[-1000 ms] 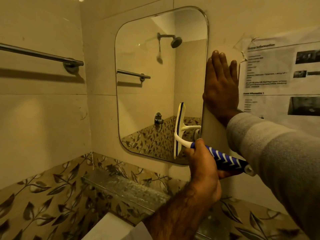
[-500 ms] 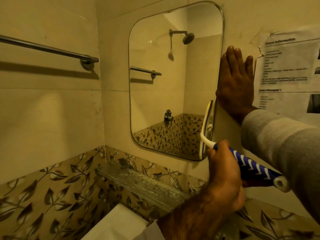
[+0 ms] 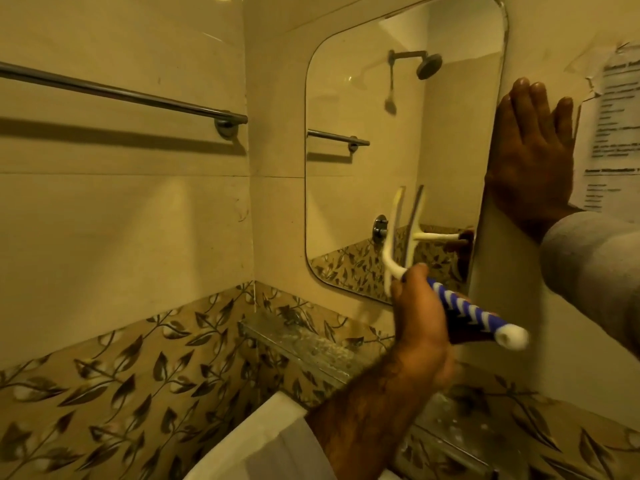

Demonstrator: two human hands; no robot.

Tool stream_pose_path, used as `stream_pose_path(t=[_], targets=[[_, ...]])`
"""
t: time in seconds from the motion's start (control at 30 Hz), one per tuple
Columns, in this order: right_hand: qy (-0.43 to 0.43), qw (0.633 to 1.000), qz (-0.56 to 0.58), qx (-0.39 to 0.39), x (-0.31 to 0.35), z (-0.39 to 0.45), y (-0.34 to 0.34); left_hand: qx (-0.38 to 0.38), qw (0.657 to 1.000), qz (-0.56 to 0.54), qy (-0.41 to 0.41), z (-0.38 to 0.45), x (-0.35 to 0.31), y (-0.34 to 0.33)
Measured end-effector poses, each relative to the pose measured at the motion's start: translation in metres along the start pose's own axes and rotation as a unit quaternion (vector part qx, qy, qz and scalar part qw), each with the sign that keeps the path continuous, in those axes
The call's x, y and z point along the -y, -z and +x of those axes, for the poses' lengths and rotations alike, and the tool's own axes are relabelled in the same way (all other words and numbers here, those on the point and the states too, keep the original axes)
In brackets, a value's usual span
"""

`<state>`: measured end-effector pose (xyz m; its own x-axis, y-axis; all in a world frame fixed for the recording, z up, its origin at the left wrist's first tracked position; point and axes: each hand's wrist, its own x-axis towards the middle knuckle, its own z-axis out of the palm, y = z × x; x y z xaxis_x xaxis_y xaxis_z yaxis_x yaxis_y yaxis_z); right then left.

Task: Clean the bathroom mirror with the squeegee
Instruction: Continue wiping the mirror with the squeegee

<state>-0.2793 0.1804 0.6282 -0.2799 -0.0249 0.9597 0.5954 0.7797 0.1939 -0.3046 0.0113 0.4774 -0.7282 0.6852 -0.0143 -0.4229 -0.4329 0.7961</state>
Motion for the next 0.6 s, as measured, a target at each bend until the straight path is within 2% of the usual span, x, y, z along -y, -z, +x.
stream_pose_path(t=[0.2, 0.3, 0.43, 0.6], targets=[[-0.003, 1.000, -0.016, -0.025, -0.001, 0.000, -0.007, -0.135, 0.989, -0.007, -0.067, 0.071, -0.046, 0.081], [-0.006, 0.999, -0.017, -0.030, -0.002, 0.000, -0.011, -0.182, 0.981, -0.026, -0.066, 0.097, -0.055, 0.104], [-0.010, 0.999, -0.024, -0.031, -0.003, 0.001, -0.014, -0.191, 0.979, -0.031, -0.060, 0.115, -0.047, 0.106], [-0.011, 0.999, -0.037, -0.022, -0.004, 0.000, -0.012, -0.158, 0.987, -0.019, -0.034, 0.122, -0.018, 0.096]])
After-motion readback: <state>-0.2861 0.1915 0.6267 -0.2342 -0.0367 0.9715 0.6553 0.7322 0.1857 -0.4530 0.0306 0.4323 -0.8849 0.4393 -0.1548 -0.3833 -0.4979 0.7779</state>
